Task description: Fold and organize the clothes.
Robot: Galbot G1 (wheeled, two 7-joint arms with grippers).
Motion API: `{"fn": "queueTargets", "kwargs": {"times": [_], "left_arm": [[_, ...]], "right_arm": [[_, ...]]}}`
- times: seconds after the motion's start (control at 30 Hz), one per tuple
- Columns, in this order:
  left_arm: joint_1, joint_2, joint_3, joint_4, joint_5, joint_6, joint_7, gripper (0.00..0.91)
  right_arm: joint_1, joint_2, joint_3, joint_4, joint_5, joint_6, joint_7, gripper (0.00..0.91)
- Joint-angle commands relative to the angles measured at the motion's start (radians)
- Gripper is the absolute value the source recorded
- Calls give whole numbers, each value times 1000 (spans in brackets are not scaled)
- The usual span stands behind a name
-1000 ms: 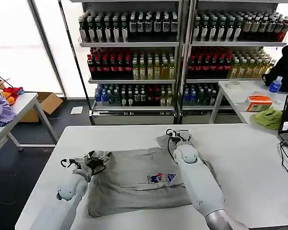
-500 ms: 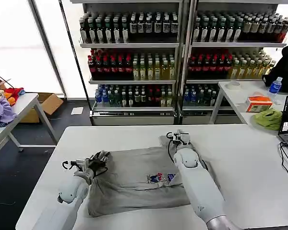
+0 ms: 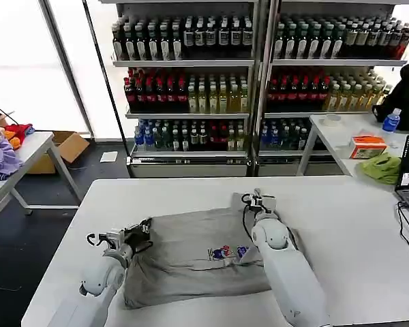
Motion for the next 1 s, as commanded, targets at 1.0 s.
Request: {"fn": "queueTargets", "kwargs": {"times": [1.0], "left_arm": [[393,31,-94,-311,131,-92,15,0]], "right_arm": [[-693,-104,147,744,-8,-20,79,0]]}}
